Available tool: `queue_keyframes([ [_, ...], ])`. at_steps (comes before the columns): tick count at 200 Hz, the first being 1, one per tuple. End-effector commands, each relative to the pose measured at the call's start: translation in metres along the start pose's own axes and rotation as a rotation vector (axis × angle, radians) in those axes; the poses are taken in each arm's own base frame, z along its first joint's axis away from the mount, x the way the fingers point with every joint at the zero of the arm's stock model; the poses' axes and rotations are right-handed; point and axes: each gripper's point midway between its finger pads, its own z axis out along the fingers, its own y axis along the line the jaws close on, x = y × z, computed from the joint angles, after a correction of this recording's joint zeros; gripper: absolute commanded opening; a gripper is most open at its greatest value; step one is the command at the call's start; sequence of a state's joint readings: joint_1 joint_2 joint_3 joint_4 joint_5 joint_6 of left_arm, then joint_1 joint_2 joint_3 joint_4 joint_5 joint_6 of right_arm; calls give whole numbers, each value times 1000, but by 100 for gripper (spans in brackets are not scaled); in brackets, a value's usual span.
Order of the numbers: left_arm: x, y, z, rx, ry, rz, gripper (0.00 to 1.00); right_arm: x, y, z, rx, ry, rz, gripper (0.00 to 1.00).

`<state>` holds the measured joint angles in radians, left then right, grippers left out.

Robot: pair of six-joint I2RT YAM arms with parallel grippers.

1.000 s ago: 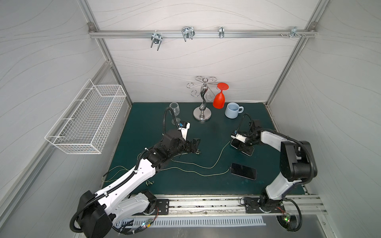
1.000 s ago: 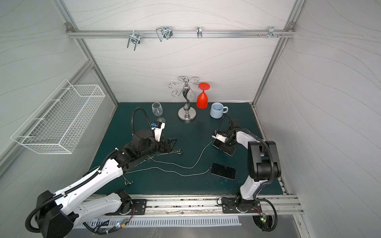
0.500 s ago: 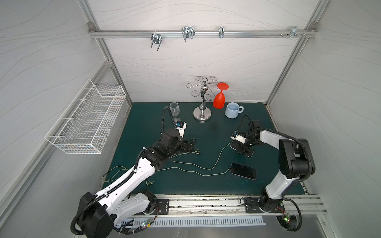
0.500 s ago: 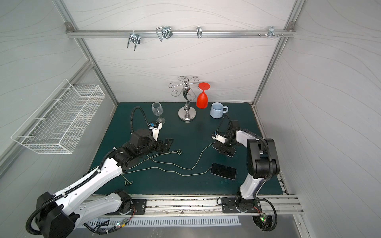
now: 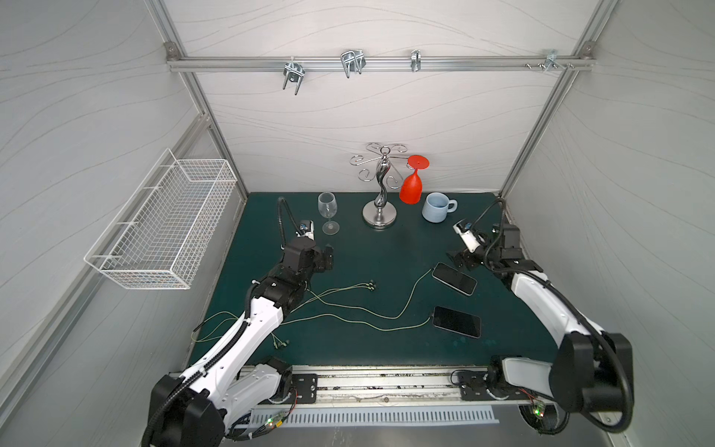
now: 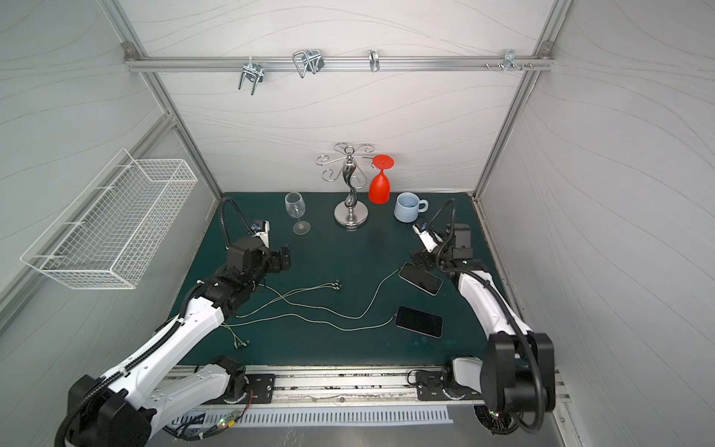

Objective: Plug wired earphones into phones
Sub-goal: Reset both arms

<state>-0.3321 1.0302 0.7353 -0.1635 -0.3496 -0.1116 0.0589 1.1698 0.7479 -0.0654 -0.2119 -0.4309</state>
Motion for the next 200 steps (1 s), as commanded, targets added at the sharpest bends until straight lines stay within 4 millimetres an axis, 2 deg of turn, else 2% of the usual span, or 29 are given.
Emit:
queue_keyframes([
  [1, 1, 23, 20, -80, -42, 55, 98, -23, -45, -30, 230, -243, 341, 99],
  [7, 8, 21, 27, -61, -35, 108, 98, -22, -48, -37, 252, -287, 393, 99],
  [15, 14, 28, 35, -95, -29, 112, 98, -19, -42, -40, 233, -321, 403, 99],
  [29, 25, 36, 50, -123, 8, 97, 98, -12, -6, -32, 72, -297, 223, 99],
  [35, 29, 39, 55, -125, 22, 78, 99, -5, 3, -28, 40, -250, 169, 99],
  [50, 41, 44, 67, -131, 49, 73, 98, 14, -1, -19, 90, -163, 193, 99],
  [69, 60, 46, 80, -97, 107, 81, 98, 34, -13, -8, 164, -168, 322, 99],
  [92, 77, 59, 90, -123, 132, 8, 98, 49, 0, 16, 83, -144, 349, 99],
  [116, 74, 71, 96, -118, 46, -66, 98, 63, 0, 34, 78, -146, 379, 99],
  [121, 75, 75, 96, -123, 38, -81, 99, 60, -1, 35, 79, -164, 374, 99],
  [125, 66, 76, 97, -114, 1, -96, 99, 58, -1, 36, 76, -174, 370, 99],
  [142, 57, 77, 102, -84, -58, -120, 99, 47, 4, 42, 23, -227, 321, 99],
  [158, 51, 71, 109, -48, -96, -96, 99, 52, 1, 56, 8, -187, 342, 99],
  [184, 60, 69, 118, -34, -103, -88, 99, 71, -2, 73, 32, -154, 367, 99],
  [200, 66, 68, 117, -23, -105, -92, 99, 71, -5, 74, 50, -143, 378, 99],
])
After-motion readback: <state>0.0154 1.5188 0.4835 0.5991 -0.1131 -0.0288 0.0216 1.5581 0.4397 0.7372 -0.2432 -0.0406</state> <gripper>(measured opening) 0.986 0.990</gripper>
